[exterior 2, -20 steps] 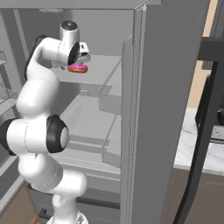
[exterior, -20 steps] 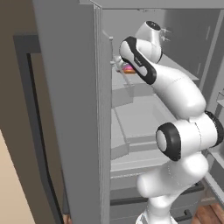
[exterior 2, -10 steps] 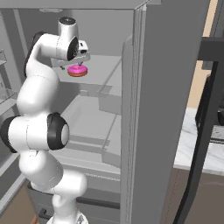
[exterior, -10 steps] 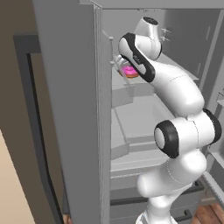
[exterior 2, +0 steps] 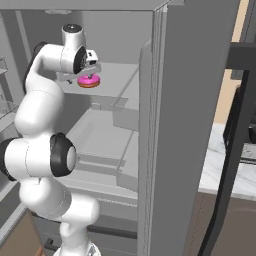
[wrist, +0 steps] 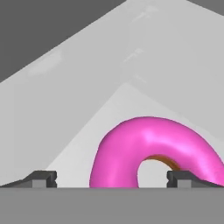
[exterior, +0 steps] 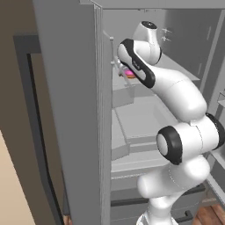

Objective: Take the donut and cupcake from the fridge and place them on the empty tray on the dining counter.

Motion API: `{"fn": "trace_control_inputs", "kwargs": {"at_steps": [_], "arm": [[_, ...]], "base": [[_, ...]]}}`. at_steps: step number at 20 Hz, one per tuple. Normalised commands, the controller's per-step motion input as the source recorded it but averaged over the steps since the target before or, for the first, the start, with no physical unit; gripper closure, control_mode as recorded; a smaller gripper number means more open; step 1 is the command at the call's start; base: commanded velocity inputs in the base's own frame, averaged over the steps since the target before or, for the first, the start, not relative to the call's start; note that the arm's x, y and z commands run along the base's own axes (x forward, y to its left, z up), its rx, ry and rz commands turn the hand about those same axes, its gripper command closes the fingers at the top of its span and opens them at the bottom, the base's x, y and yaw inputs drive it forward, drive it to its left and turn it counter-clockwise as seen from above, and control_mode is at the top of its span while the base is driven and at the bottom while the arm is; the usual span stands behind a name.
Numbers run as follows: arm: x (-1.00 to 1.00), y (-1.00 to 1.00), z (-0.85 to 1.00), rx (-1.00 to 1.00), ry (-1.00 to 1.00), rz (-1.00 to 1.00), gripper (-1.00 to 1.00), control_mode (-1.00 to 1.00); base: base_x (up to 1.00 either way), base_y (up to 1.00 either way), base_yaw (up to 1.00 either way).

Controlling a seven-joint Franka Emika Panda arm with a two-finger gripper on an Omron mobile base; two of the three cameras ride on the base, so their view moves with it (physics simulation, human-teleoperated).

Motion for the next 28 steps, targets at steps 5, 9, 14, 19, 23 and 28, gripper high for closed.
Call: {"fn": "trace_control_inputs", "kwargs": {"at_steps": [5, 9, 14, 19, 23, 28], "arm": [[-0.01, 0.0, -0.23, 0.0, 0.03, 0.0, -1.0, -1.0], [0.0, 0.0, -0.28, 0.0, 0.09, 0.0, -1.0, -1.0], [0.01, 0.0, -0.01, 0.0, 0.0, 0.0, 1.0, -1.0], [-0.19, -0.02, -0.02, 0.0, -0.07, 0.0, 1.0, -1.0], [-0.84, -0.41, -0.01, 0.0, -0.15, 0.0, 1.0, -1.0], [-1.0, -0.63, 0.05, 0.0, -0.22, 0.0, 1.0, -1.0]], "base": [[0.0, 0.0, 0.0], [0.0, 0.0, 0.0], [0.0, 0.0, 0.0], [0.0, 0.0, 0.0], [0.0, 0.0, 0.0], [0.0, 0.0, 0.0]]}}
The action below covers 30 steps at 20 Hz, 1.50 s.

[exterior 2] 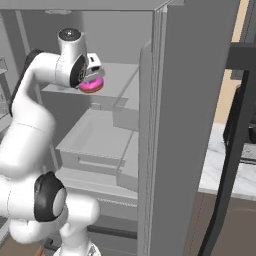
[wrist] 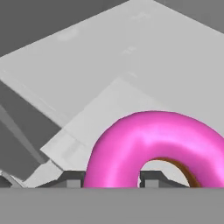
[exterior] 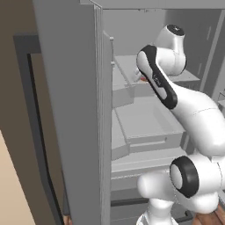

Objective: Take the donut and cupcake from the fridge and place them on the empty tray on the dining counter.

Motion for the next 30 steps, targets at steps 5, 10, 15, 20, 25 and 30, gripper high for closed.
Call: {"fn": "trace_control_inputs", "kwargs": {"at_steps": [5, 10, 15, 20, 25, 30], "arm": [[-1.0, -0.31, 0.23, 0.0, -0.28, 0.0, 1.0, -1.0], [-1.0, -0.1, 0.05, 0.0, -0.13, 0.0, 1.0, -1.0], [-1.0, 0.0, 0.0, 0.0, 0.0, -0.02, 1.0, -1.0], [-1.0, -0.01, 0.0, 0.0, -0.02, -0.03, 1.0, -1.0], [-1.0, -0.04, 0.0, 0.0, -0.1, -0.02, 1.0, -1.0], [-0.4, -0.01, 0.0, 0.0, -0.04, 0.0, 1.0, 1.0]], "base": [[0.0, 0.0, 0.0], [0.0, 0.0, 0.0], [0.0, 0.0, 0.0], [0.0, 0.0, 0.0], [0.0, 0.0, 0.0], [-0.6, -0.03, 0.0]]}}
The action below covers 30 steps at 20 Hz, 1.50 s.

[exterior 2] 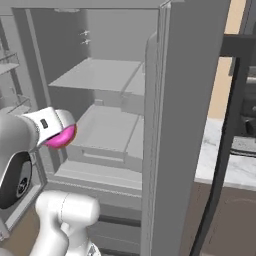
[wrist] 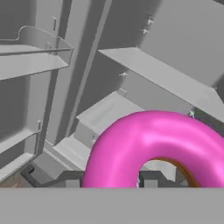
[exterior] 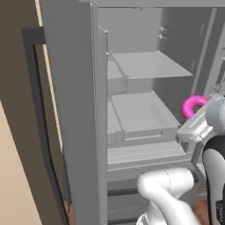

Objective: Take the donut and cupcake from the fridge and place them on the empty tray on the dining counter.

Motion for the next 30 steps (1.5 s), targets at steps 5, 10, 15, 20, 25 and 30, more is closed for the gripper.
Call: {"fn": "trace_control_inputs", "kwargs": {"at_steps": [5, 10, 15, 20, 25, 30], "arm": [[0.0, 0.0, 0.0, 0.0, 0.0, 0.0, 1.0, 1.0], [0.0, 0.0, 0.0, 0.0, 0.0, 0.0, 1.0, 1.0], [0.0, 0.0, 0.0, 0.0, 0.0, 0.0, 1.0, 1.0], [0.0, 0.0, 0.0, 0.0, 0.0, 0.0, 1.0, 1.0], [0.0, 0.0, 0.0, 0.0, 0.0, 0.0, 1.0, 1.0], [0.0, 0.0, 0.0, 0.0, 0.0, 0.0, 1.0, 1.0]], "base": [[-1.0, -0.06, 0.0], [-0.99, 0.0, 0.01], [-0.78, 0.0, 0.23], [-0.69, 0.0, 0.34], [-0.54, 0.12, 0.42], [-0.21, 0.23, 0.56]]}}
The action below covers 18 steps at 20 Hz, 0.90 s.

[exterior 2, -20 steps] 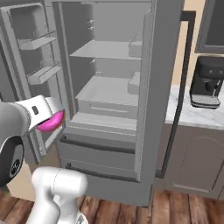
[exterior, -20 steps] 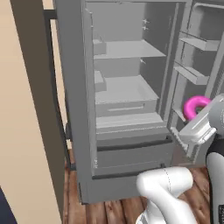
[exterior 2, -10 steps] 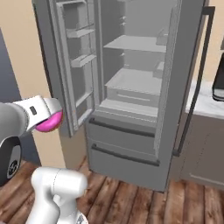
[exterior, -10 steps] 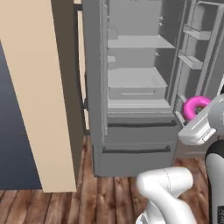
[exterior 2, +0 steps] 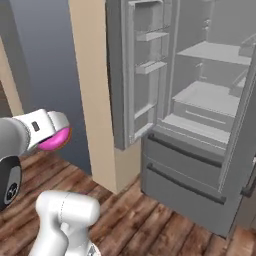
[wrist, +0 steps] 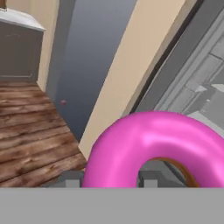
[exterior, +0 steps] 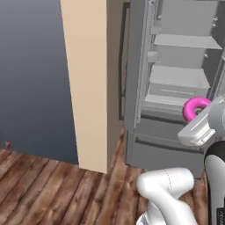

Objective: Take the donut and cupcake from the fridge and place them on the empty tray on the dining counter.

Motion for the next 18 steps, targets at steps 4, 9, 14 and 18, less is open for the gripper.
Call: {"fn": "trace_control_inputs", "kwargs": {"at_steps": [4, 9, 14, 18], "arm": [[0.0, 0.0, 0.0, 0.0, 0.0, 0.0, 1.0, 1.0], [0.0, 0.0, 0.0, 0.0, 0.0, 0.0, 1.0, 1.0], [0.0, 0.0, 0.0, 0.0, 0.0, 0.0, 1.0, 1.0], [0.0, 0.0, 0.0, 0.0, 0.0, 0.0, 1.0, 1.0]], "base": [[0.0, 0.29, 0.65], [0.06, 0.35, 0.66], [0.34, 0.42, 0.67], [0.76, 0.29, 0.59]]}}
